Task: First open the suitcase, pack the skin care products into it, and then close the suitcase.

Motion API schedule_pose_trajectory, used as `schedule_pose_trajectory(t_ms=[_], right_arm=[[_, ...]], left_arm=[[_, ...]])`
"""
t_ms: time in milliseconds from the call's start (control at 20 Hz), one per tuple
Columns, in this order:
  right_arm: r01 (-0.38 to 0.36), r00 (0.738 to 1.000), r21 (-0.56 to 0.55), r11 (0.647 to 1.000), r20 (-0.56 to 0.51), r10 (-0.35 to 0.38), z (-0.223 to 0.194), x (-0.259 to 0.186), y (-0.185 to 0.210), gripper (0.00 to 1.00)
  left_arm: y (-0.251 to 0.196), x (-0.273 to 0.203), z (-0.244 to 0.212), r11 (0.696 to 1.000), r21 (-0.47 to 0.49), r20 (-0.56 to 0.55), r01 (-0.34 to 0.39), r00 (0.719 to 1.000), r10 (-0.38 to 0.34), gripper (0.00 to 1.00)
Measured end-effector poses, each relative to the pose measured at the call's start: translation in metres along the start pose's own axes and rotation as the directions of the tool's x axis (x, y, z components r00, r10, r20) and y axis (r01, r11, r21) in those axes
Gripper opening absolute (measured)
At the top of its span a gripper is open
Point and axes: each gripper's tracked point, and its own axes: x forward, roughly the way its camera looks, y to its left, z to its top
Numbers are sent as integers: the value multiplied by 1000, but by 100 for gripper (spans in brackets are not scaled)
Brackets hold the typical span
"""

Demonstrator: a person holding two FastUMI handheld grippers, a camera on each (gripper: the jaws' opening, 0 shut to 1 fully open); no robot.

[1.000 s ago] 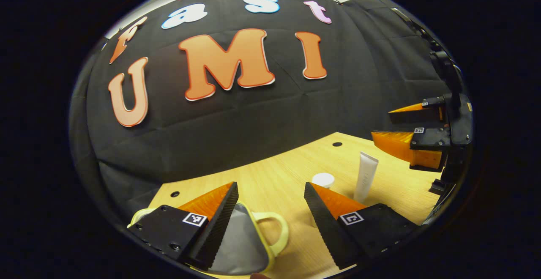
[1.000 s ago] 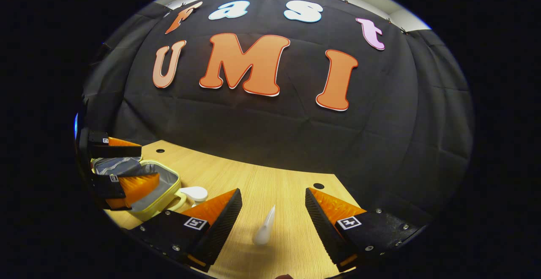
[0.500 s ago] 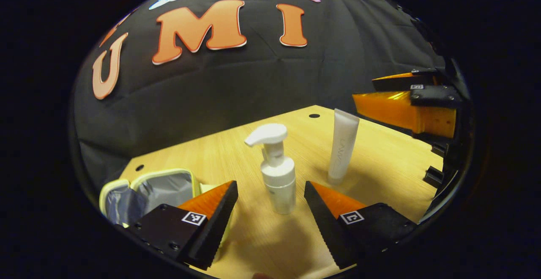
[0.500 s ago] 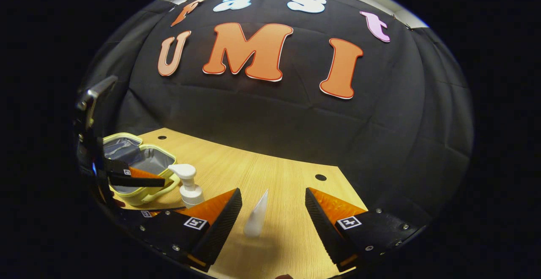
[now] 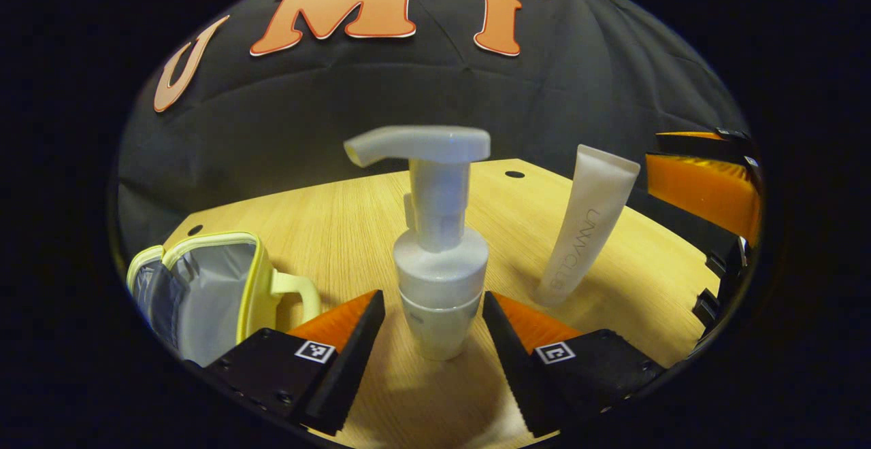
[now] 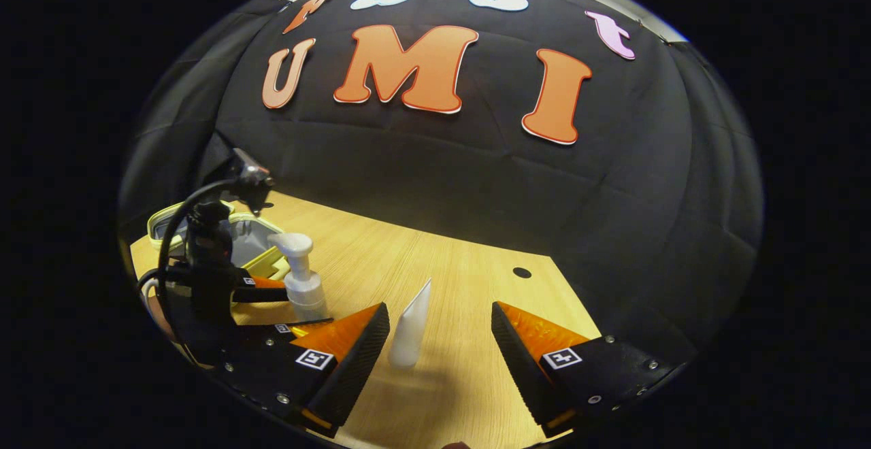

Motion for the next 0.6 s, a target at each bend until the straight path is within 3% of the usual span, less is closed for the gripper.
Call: schedule_pose_trajectory(t_ms=[50, 150, 250, 600], right_arm=[[-8, 1000, -2, 1000, -6, 8, -4, 2, 3, 96], [-17, 1000, -10, 1000, -20, 17, -11, 8, 5, 96], [-27, 999, -14, 1000, -36, 26, -20, 15, 8, 96], [-67, 992, -16, 998, -111, 64, -52, 50, 22, 96]], left_arm=[[0, 2, 0, 1000, -3, -2, -1, 1000, 1, 79], [-2, 3, 8, 1000, 4, -4, -1, 1000, 1, 67], [2, 5, 7, 1000, -4, -19, -5, 1000, 5, 62], [17, -22, 45, 999, -25, 20, -33, 999, 34, 60]])
